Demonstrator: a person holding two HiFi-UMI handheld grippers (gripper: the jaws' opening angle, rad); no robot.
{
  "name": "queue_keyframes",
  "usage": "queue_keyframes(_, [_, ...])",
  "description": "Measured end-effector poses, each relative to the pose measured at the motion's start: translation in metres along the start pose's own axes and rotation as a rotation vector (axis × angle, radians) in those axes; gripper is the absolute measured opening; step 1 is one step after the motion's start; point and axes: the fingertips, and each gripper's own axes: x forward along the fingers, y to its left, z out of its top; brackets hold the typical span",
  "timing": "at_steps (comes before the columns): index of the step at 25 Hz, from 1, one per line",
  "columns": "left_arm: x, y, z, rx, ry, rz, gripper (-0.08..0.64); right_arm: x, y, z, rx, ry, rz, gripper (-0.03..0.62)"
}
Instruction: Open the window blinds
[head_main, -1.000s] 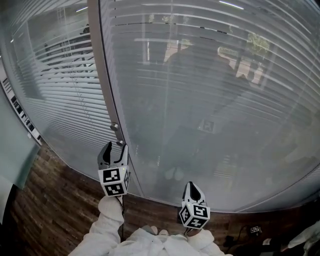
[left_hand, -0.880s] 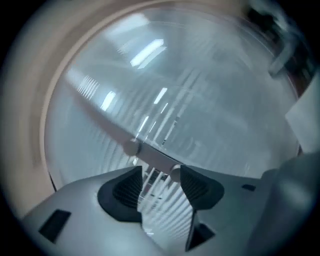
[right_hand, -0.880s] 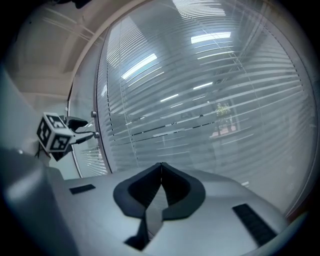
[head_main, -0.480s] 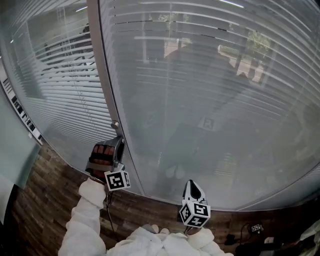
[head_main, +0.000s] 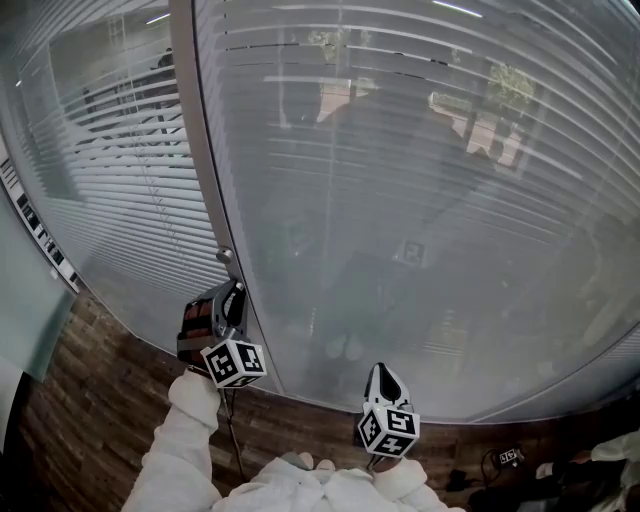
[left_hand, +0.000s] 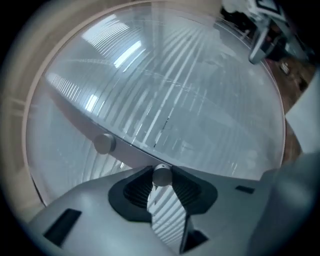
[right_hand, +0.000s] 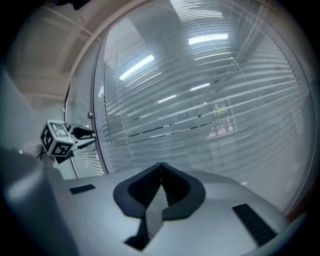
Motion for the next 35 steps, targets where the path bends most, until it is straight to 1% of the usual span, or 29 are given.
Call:
queue_keyframes(2, [0.001,0.001,-0.002,-0.154,0.011,0.002,0.123,0.002,0.002,-0.002,0.0,0.005,0.007,0.014])
queue_keyframes(4, [0.001,0.003,-0.003,-0.292,0.02,0.003,0.123,0.004,0.005,-0.003,-0.001,0.01,0.016,0.014])
queue_keyframes(8, [0.001,0.008,-0.005,-0.575,0.02,-0.026,0.124,0.006,0.003,-0.002,-0.003,0.013,0.022,0.014])
queue_keyframes(13, [-0.001,0.01,-0.008,-0.857,0.02,-0.045,0.124,0.004,-0.002,-0.002,0.002,0.008,0.011,0.014])
queue_keyframes(15, [-0.002,0.009,-0.008,-0.948,0.019,-0.054,0.124,0.004,-0.004,-0.003,0.002,0.007,0.008,0.014])
queue_keyframes(17, [-0.002,0.009,-0.008,-1.0,0.02,-0.057,0.124,0.004,-0.005,-0.002,0.001,0.005,0.006,0.012])
queue_keyframes(22, [-0.002,0.011,-0.009,-1.044,0.019,-0.048,0.124,0.004,-0.006,0.0,-0.002,0.005,0.006,0.014])
queue_keyframes(25, [-0.002,0.011,-0.01,-1.091,0.014,-0.048,0.124,0.005,-0.005,-0.001,0.0,0.006,0.008,0.012])
queue_keyframes(27, [-0.003,0.011,-0.011,-1.145,0.007,-0.049,0.124,0.005,-0.005,-0.003,0.002,0.009,0.009,0.014])
queue_keyframes(32, [-0.004,0.012,-0.013,-1.314,-0.003,-0.061,0.124,0.004,-0.007,-0.005,0.007,0.012,0.008,0.014])
queue_keyframes(35, [-0.003,0.013,-0.014,-1.388,-0.009,-0.065,0.124,0.004,-0.006,-0.004,0.01,0.011,0.007,0.014])
